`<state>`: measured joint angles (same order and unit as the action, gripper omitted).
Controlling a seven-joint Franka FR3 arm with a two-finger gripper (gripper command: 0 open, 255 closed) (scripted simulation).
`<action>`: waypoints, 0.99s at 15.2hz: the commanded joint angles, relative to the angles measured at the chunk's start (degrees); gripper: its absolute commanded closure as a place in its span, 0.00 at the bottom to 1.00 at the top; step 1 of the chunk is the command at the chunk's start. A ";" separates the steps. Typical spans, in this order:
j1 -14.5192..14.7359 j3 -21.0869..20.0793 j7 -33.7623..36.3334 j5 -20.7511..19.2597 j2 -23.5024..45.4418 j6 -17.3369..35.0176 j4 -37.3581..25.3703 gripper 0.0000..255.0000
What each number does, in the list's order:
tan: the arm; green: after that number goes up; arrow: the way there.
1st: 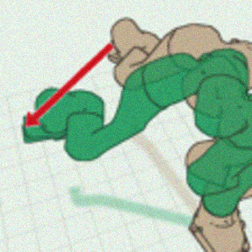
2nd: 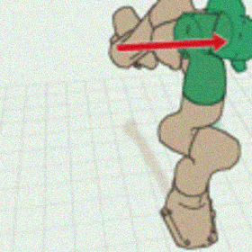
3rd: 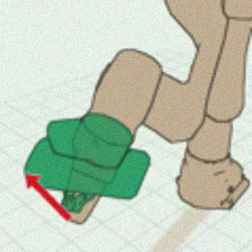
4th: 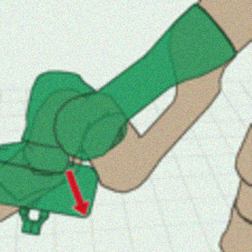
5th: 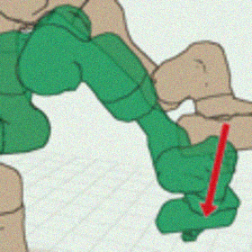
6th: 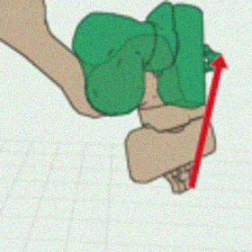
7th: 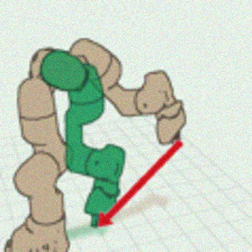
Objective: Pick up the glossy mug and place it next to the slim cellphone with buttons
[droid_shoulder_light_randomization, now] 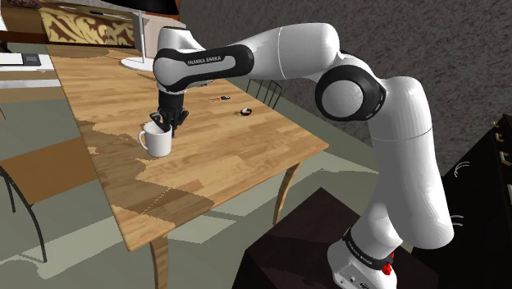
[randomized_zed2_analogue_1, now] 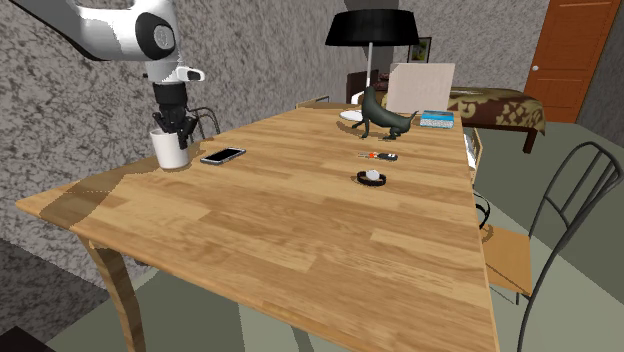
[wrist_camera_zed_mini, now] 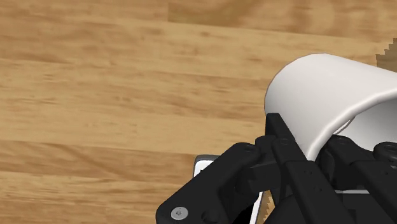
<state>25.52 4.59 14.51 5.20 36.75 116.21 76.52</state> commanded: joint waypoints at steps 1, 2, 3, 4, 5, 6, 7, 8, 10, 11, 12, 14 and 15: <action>0.00 0.00 -0.01 0.00 -0.02 0.06 0.04 1.00; 0.00 0.00 -0.01 0.00 -0.02 0.06 0.04 1.00; 0.00 0.00 -0.01 0.00 -0.02 0.06 0.04 1.00; 0.00 0.00 -0.01 0.00 -0.02 0.06 0.04 1.00; 0.00 0.00 0.00 0.00 -0.02 0.06 0.03 0.00; 0.00 0.00 0.00 0.00 -0.02 0.06 0.04 0.00; 0.00 0.00 0.00 0.00 -0.02 0.06 0.04 0.00; 0.00 0.00 0.00 0.00 -0.02 0.06 0.04 0.00; 0.00 0.00 0.00 0.00 -0.02 0.06 0.04 0.00; -0.03 0.05 0.05 -0.07 -0.73 -1.42 -0.74 0.00; -0.06 0.10 0.10 -0.14 -1.37 -2.95 -1.62 0.00; -0.13 0.17 0.19 -0.26 -2.34 -5.79 -3.50 0.00; -0.13 0.17 0.19 -0.25 -2.34 -5.79 -3.50 0.00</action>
<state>25.42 4.76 14.63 4.97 34.16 111.37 74.16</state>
